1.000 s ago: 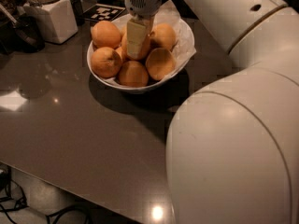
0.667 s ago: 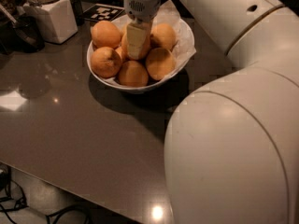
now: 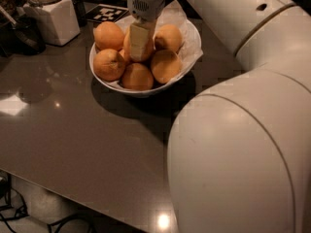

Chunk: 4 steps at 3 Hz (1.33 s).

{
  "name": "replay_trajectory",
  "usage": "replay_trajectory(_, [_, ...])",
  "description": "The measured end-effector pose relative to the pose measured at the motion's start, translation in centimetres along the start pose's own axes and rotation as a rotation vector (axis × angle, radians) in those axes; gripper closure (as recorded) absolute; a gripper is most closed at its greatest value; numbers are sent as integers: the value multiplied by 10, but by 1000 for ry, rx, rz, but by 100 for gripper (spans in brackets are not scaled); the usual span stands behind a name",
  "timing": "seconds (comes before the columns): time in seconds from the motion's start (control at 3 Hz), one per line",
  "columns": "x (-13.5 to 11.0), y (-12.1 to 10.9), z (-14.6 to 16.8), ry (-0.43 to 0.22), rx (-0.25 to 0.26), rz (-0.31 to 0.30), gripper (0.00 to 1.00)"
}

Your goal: Pick orange from white bowl

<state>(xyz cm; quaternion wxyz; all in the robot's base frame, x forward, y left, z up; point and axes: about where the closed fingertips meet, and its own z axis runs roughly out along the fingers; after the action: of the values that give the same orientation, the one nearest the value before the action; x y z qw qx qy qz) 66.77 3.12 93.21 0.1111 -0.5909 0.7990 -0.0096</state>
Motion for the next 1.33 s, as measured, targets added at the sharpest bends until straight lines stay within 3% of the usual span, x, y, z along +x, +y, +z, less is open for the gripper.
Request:
replay_trajectory(0.33, [11, 3, -23, -73, 59, -37, 100])
replay_trajectory(0.67, [14, 18, -55, -202, 101, -97, 100])
replay_trajectory(1.33, [14, 18, -58, -210, 107, -98, 100])
